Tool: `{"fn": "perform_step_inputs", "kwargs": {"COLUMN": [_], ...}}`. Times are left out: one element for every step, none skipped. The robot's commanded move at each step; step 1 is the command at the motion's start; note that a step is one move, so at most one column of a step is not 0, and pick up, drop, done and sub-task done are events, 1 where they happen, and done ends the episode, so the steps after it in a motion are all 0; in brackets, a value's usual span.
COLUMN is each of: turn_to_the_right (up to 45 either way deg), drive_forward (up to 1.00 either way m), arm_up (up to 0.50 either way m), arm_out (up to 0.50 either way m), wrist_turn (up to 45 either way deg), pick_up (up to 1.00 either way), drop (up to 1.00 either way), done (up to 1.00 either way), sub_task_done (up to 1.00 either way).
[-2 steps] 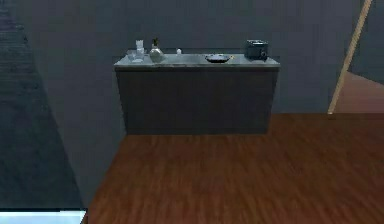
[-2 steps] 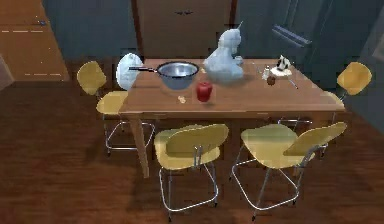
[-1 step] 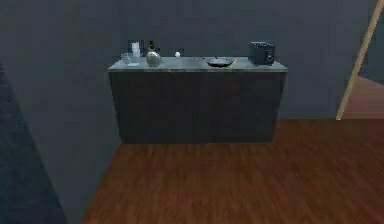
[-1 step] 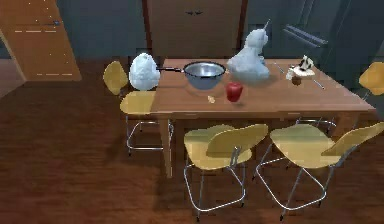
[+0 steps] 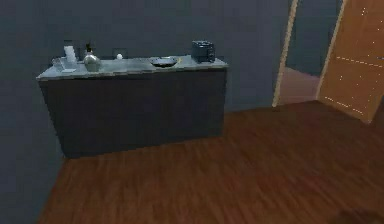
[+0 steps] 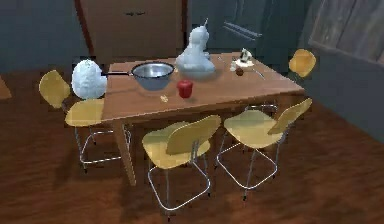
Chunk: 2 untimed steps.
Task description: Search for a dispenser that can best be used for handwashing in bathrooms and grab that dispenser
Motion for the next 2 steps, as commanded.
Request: {"fn": "perform_step_inputs", "kwargs": {"turn_to_the_right": [0.0,0.0], "drive_forward": [1.0,0.5], "arm_up": [0.0,0.0], "arm_out": [0.0,0.0], "wrist_turn": [0.0,0.0], "pick_up": [0.0,0.0], "drop": [0.0,0.0], "done": [0.0,0.0], "sub_task_done": [0.0,0.0]}}
